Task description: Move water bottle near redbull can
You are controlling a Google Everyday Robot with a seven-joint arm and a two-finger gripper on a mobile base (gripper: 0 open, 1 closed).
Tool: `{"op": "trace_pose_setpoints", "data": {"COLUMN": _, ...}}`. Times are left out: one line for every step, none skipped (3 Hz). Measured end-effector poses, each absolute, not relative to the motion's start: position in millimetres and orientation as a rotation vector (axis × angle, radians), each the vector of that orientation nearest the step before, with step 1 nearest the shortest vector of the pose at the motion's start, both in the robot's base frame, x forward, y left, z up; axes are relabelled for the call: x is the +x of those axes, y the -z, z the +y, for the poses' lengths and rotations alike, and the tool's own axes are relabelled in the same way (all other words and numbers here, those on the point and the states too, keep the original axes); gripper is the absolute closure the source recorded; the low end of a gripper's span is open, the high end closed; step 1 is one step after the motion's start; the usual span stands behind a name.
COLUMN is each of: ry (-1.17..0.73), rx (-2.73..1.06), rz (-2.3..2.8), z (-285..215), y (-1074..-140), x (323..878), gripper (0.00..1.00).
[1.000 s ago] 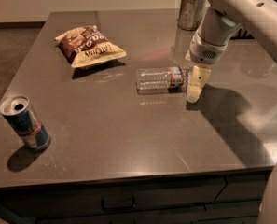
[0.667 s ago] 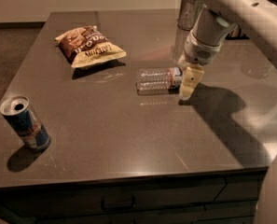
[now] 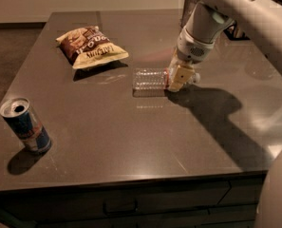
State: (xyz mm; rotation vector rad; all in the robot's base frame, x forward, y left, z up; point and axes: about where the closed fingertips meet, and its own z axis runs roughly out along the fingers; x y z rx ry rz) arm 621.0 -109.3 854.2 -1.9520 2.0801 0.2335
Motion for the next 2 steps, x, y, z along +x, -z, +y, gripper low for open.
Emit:
{"op": "trace_pose_setpoints", "data": {"ry": -0.257, "rx": -1.958, "rz": 2.049, "z": -91.9, "y": -867.7, "x": 608.0, "gripper": 0.88}}
{"op": "trace_pose_setpoints", "data": {"ry": -0.266, "rx": -1.952, "rz": 2.031, "z": -66.6, "y": -878.4, "x": 587.1, "gripper": 1.0}}
